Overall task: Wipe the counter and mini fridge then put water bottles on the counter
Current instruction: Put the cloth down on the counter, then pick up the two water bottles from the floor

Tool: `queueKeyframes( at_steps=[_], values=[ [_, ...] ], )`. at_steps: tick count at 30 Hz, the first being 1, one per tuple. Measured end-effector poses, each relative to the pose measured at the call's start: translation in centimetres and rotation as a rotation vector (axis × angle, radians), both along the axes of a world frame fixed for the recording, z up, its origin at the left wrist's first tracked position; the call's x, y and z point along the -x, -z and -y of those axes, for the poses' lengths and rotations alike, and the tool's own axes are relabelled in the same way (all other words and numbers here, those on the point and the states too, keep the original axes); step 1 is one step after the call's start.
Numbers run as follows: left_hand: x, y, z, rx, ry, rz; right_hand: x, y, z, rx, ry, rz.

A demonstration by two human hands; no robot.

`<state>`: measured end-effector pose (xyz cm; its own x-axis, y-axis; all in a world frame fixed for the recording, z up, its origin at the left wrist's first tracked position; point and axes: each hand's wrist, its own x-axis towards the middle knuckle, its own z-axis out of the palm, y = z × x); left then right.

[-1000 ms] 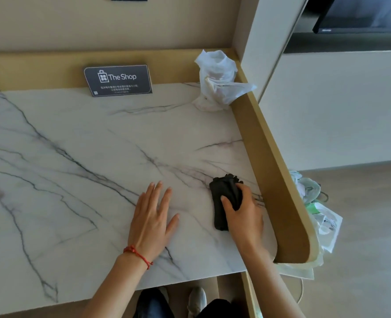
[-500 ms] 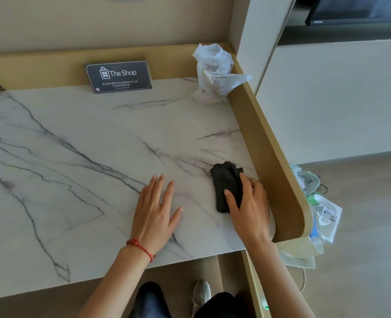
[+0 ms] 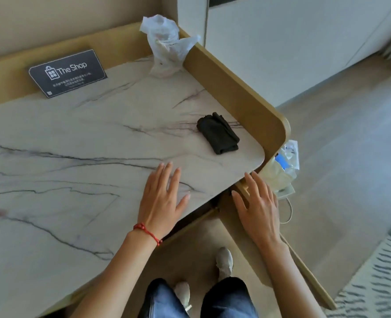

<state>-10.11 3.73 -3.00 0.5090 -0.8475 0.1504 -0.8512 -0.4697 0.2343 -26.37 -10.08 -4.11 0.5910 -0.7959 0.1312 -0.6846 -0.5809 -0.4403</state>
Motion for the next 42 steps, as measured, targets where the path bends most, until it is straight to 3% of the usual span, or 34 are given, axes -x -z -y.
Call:
queueKeyframes(
  at_steps=[13, 30, 42],
  values=[
    [9.8, 0.4, 0.5, -0.021, 0.381, -0.052, 14.4, 1.6, -7.5, 0.01, 0.38, -0.011],
    [34.5, 2.1, 3.9, -0.147, 0.932, 0.011, 40.9, 2.8, -16.4, -0.053, 0.959, -0.042],
    [42.6, 3.9, 7.8, -0.175, 1.183, 0.026, 47.2, 5.1, -18.1, -0.12, 1.195, -0.023]
  ],
)
